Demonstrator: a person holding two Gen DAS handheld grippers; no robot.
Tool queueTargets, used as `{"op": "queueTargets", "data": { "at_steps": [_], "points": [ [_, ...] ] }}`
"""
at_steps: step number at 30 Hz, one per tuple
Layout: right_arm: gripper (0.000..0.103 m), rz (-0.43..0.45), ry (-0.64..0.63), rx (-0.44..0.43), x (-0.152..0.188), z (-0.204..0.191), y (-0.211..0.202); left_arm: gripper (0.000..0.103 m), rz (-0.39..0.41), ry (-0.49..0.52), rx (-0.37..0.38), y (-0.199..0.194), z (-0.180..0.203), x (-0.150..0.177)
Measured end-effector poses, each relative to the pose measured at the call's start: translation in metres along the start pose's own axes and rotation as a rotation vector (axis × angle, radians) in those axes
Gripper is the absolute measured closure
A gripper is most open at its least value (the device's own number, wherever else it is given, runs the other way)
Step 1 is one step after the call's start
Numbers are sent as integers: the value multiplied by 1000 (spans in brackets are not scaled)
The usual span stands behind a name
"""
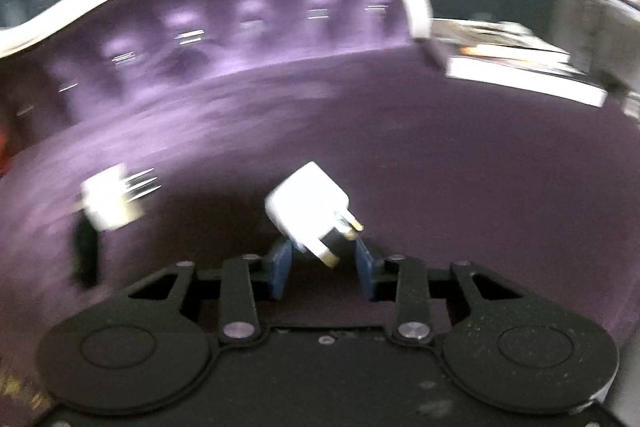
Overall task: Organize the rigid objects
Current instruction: 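Lift the white adapter with the right tool while the left tool holds the tube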
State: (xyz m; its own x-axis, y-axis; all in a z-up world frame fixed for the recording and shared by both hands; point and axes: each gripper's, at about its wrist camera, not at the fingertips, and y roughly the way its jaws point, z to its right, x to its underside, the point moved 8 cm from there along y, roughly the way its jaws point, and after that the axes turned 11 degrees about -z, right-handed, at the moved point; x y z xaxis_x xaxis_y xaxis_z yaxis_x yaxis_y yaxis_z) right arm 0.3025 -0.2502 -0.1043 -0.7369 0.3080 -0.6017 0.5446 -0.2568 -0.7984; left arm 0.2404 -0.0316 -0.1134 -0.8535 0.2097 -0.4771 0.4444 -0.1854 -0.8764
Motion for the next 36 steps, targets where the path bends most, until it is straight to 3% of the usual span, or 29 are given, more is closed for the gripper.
{"op": "queueTargets", "data": {
  "at_steps": [2, 4, 5, 6, 7, 9, 13, 20, 22, 23, 24, 25, 28, 32, 33, 35, 36],
  "points": [
    [65, -3, 16, 25, 1, 11, 0, 24, 1, 1, 1, 0, 0, 0],
    [46, -37, 19, -67, 5, 11, -1, 24, 1, 0, 3, 0, -1, 0],
    [23, -37, 19, -104, 6, 9, -3, 24, 1, -1, 5, 0, -1, -1],
    [6, -27, 24, -129, 5, 8, -4, 24, 1, -2, 6, 0, -1, -1],
    [4, -11, 36, -139, 2, 8, -8, 24, 1, -1, 7, 0, -1, -1],
    [3, 16, 69, -146, -6, 5, -9, 24, 2, 1, 5, 0, -1, -1],
    [2, -25, 101, -146, -14, -3, 6, 24, 5, 15, -5, 1, 1, 0],
    [2, -69, 301, -32, -40, 12, 36, 24, 5, 11, 1, 1, 0, -1],
    [8, -93, 338, 22, -48, 13, 43, 24, 6, 14, -2, 1, 1, 0],
    [24, -98, 336, 61, -51, 13, 44, 24, 6, 15, -3, 1, 1, 0],
    [54, -97, 291, 101, -53, 11, 44, 24, 6, 15, -3, 1, 0, 0],
    [58, -92, 223, 114, -55, 6, 44, 24, 6, 15, -1, 1, 0, 0],
    [58, -93, 40, -21, -49, -9, 36, 24, 5, 11, 3, 1, 0, -1],
    [58, -48, -447, -332, -5, -39, -6, 24, 2, 0, 12, 0, -1, -1],
    [59, -37, -573, -368, 13, -43, -17, 24, 1, -1, 13, 0, -1, -1],
    [60, -20, -676, -339, 33, -44, -22, 24, 0, -2, 15, 0, -1, -1],
    [48, 9, -666, -327, 34, -42, -24, 24, -1, -1, 14, 1, -1, -1]
  ]
}}
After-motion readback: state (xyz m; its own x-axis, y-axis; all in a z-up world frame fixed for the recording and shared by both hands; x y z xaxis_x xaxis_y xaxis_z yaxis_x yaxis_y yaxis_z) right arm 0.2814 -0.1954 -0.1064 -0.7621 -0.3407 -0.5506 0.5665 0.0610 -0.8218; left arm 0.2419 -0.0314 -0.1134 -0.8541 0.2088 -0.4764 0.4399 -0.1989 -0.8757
